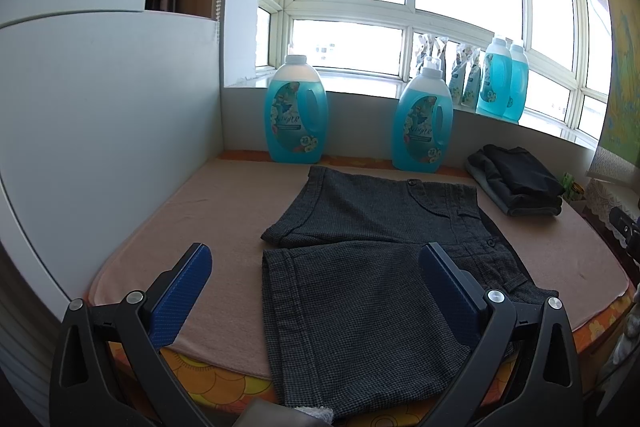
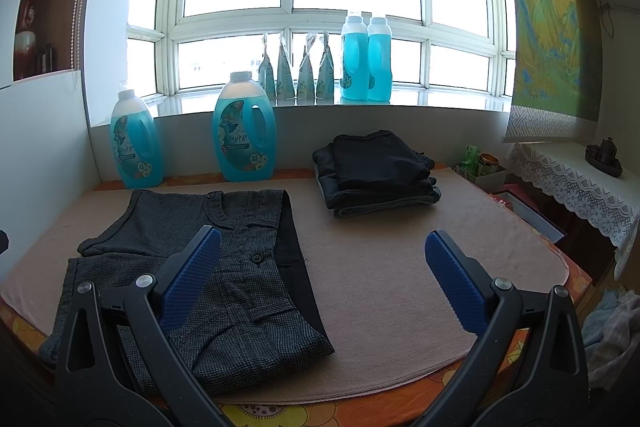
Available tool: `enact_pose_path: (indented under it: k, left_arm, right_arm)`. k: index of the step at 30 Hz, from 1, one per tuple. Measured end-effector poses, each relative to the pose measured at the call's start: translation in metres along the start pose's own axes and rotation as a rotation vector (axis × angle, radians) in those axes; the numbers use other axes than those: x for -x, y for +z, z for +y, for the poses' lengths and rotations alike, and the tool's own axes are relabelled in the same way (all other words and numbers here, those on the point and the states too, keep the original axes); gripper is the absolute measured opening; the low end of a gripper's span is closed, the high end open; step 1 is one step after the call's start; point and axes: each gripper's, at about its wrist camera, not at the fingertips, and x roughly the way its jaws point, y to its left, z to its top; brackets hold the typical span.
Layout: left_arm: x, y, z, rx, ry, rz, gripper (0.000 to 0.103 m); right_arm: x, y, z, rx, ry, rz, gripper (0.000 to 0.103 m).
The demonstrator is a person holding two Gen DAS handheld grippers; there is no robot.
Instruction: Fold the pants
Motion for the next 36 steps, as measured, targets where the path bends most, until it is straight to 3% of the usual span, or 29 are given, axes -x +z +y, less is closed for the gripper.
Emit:
enact_pose_path:
  k: [25,29,34,36]
  left_arm:
    - [-0.012,-0.007,0.013,-0.014,0.035,0.014,0.103]
    - [-0.016,-0.008,0.02,-0.04,0.056,0.011,0.103]
    - [-0.029,-0.005,0.038,-0.031,0.024,0.044,0.103]
    - [-0.035,-0.004,0.043,-0.045,0.038,0.044,0.102]
  right_arm:
    - [-0.006,-0.011,-0.004,0.022,0.011,0.006,0.103]
    - [-0.018,-0.015,-0.011,0.018,0.06,0.019,0.103]
    - [-0.037,-0.013,-0.017,0.035,0.092,0.044,0.103]
    - [-0.046,-0.011,-0.02,0.026,0.121,0.068,0.098]
